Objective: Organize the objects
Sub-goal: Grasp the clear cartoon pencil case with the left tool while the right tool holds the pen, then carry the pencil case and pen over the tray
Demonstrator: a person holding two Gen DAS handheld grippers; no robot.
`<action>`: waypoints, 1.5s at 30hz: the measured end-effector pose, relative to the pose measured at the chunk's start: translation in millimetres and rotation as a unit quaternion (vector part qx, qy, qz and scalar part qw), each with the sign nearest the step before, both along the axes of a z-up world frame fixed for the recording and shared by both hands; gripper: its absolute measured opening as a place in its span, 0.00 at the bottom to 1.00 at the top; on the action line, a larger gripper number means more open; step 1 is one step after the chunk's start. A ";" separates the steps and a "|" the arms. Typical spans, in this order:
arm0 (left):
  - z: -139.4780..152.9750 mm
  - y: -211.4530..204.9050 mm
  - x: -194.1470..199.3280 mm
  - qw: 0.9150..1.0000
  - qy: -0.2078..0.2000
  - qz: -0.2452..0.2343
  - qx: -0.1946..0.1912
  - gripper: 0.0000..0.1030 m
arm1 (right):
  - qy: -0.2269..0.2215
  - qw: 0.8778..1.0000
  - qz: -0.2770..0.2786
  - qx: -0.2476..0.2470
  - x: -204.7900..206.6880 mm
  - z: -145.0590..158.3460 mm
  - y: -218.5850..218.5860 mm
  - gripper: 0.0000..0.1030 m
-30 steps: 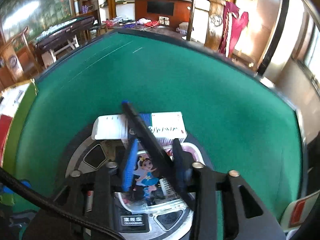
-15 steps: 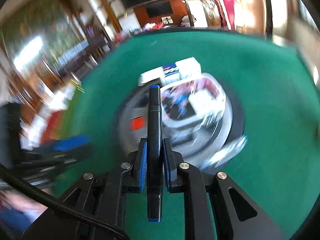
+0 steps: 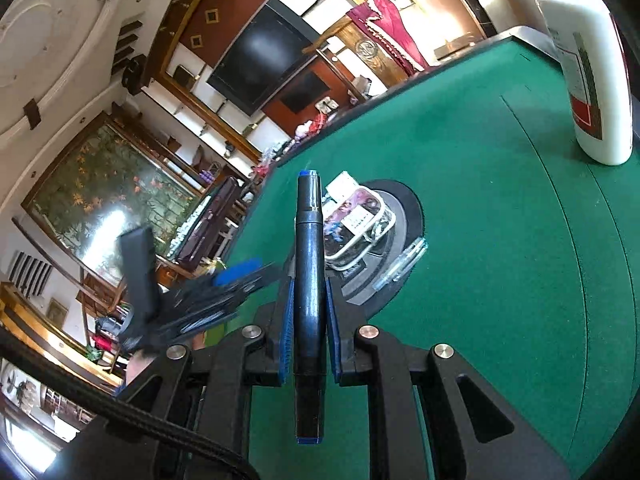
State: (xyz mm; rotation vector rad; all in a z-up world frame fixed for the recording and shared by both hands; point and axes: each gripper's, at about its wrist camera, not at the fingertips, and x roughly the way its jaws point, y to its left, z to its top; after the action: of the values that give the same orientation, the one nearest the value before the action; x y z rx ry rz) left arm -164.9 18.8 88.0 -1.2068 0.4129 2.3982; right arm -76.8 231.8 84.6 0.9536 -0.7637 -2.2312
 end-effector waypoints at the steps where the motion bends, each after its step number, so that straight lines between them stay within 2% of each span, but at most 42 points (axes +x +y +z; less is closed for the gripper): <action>1: -1.3 8.4 -5.5 1.000 0.003 -0.015 -0.025 0.44 | -0.001 1.000 -0.003 -0.007 -0.2 0.1 1.6 0.12; 4: -8.6 24.3 -17.4 0.995 -0.004 -0.056 -0.079 0.44 | -0.006 1.000 0.000 -0.021 -2.3 -0.9 4.4 0.12; 6: -12.6 31.3 -27.6 0.994 -0.013 -0.066 -0.090 0.44 | -0.010 0.999 0.004 -0.030 -3.6 -1.5 5.2 0.12; 8: -13.9 37.6 -35.4 0.991 -0.002 -0.073 -0.109 0.44 | -0.012 0.999 0.005 -0.036 -3.3 -2.2 6.0 0.12; 13: -26.5 43.2 -59.4 0.989 -0.067 -0.092 -0.098 0.45 | -0.020 0.999 0.014 -0.045 -3.4 -4.0 5.5 0.12; 16: -29.5 45.4 -68.0 0.988 -0.085 -0.099 -0.088 0.46 | -0.025 0.998 0.012 -0.049 -3.7 -5.6 6.8 0.12; 18: -30.9 48.8 -72.0 0.987 -0.084 -0.104 -0.093 0.51 | -0.027 0.998 0.010 -0.052 -3.7 -6.7 7.8 0.12; 20: -34.1 51.5 -79.4 0.986 -0.100 -0.106 -0.086 0.59 | -0.029 0.998 0.008 -0.050 -4.8 -8.0 7.0 0.12; 21: -34.4 50.7 -81.1 0.986 -0.104 -0.105 -0.082 0.60 | -0.030 0.998 0.008 -0.051 -4.9 -8.9 7.4 0.12; 27: -41.2 50.4 -94.1 0.990 -0.110 -0.075 -0.042 0.75 | -0.039 0.998 0.004 -0.048 -8.0 -14.7 8.4 0.12; 29: -52.5 46.3 -99.4 0.986 -0.153 -0.062 -0.008 0.77 | -0.041 0.998 0.004 -0.048 -8.0 -15.5 9.3 0.12; 30: -60.1 45.6 -100.4 0.983 -0.173 -0.058 -0.006 0.77 | -0.042 0.998 0.001 -0.048 -7.6 -15.8 10.3 0.12; 31: -61.6 49.8 -91.8 0.988 -0.143 -0.060 -0.023 0.77 | -0.042 0.998 0.000 -0.047 -7.1 -15.7 10.6 0.12; 32: -63.6 55.5 -83.1 0.988 -0.129 -0.071 -0.038 0.77 | -0.041 0.998 0.000 -0.045 -7.9 -15.8 11.5 0.12; 34: -67.0 64.1 -64.5 0.988 -0.122 -0.086 -0.048 0.73 | -0.038 0.998 -0.010 -0.042 -7.0 -14.3 14.5 0.12; 36: -65.1 65.4 -56.9 0.989 -0.125 -0.069 -0.040 0.69 | -0.034 0.998 -0.012 -0.043 -5.9 -12.2 16.8 0.12; 39: -62.2 69.2 -38.7 0.993 -0.090 -0.035 -0.062 0.67 | -0.031 0.998 -0.013 -0.043 -3.8 -9.0 16.9 0.12; 40: -61.1 68.4 -32.1 0.994 -0.089 -0.026 -0.058 0.66 | -0.031 0.998 -0.015 -0.043 -3.0 -9.0 16.7 0.12; 45: -40.3 44.1 10.4 0.997 -0.072 0.000 0.028 0.66 | -0.030 0.999 -0.016 -0.039 -0.8 -8.7 16.4 0.12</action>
State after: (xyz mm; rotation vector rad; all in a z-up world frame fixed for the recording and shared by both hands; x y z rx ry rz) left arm -154.5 62.8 47.7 -1.3434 0.2997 2.2902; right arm -77.6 248.3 75.9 0.9815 -0.8916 -2.1923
